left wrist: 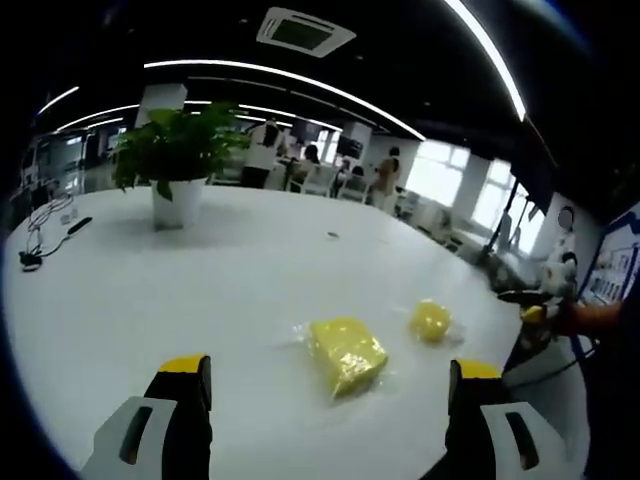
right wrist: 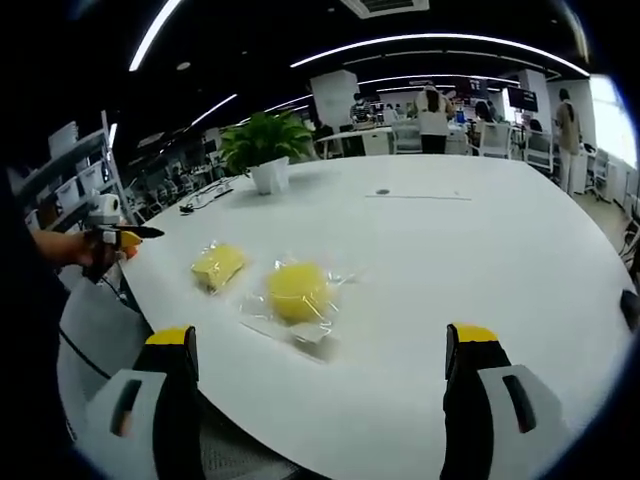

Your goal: Compare the silicone blocks by pressing each to a similar depth, holding the contact briefly, and releasing to observe deformation and rebound differences across the visible hardness samples.

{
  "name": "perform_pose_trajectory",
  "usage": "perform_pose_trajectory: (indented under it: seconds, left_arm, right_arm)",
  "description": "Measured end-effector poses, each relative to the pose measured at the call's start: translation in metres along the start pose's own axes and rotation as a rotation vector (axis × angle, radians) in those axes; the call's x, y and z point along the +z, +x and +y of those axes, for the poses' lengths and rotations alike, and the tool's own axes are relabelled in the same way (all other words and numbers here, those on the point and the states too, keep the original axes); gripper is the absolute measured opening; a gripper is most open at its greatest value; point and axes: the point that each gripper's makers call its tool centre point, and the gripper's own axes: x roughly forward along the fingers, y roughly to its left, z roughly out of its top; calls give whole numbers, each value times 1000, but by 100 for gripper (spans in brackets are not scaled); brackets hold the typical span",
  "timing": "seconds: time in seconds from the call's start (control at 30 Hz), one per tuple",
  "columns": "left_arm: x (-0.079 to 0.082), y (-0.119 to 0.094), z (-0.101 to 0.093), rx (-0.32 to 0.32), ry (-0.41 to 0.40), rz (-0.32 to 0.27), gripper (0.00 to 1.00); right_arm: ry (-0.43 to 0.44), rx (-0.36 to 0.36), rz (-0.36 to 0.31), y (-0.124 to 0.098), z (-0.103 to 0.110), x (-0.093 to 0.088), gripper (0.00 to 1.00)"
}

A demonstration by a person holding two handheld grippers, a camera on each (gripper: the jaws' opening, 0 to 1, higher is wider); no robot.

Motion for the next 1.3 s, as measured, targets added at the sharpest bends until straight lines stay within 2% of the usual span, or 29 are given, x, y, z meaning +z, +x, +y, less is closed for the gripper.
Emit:
perform_pose_trajectory:
  seconds: [0.33, 0.5, 0.53, 0.6, 0.7, 0.97, 1.0, 1.07, 1.13, 1.2, 1.27, 1.3]
  left_arm:
    - [-10, 8, -14, -22, -44, 11, 100]
    - [-9, 9, -16, -22, -59, 9, 100]
    - [-8, 10, -18, -37, -85, 14, 100]
    - [-10, 13, -15, -25, -82, 44, 100]
    - [0, 19, -12, -30, -105, 22, 100]
    - [14, 45, -1, -65, -165, 42, 98]
    - [15, 48, 1, -65, -173, 41, 97]
    - [6, 56, 9, -46, -186, 88, 93]
    - [2, 66, 16, -45, -188, 100, 90]
    - [-2, 76, 20, -65, -235, 110, 85]
    - [-7, 84, 27, -57, -297, 127, 80]
    - [-7, 89, 28, -75, -309, 116, 76]
  right_arm:
    - [0, -5, -3, 0, -4, 4, 97]
    - [1, -3, -1, 0, -3, 4, 97]
    - [1, -3, -1, 0, -3, 5, 97]
    - [-1, -4, -1, 1, -2, 5, 97]
    - [1, -5, -6, 2, -2, 6, 97]
    - [5, 0, -3, 4, 2, 5, 97]
    - [7, 0, -3, 4, 1, 4, 97]
    - [10, 0, -3, 4, 1, 3, 97]
    - [9, -1, 2, 3, 0, 3, 97]
    - [9, -1, 4, 2, 0, 2, 97]
    - [7, -1, 9, 1, -1, 1, 97]
    - [7, -2, 10, 0, -1, 1, 97]
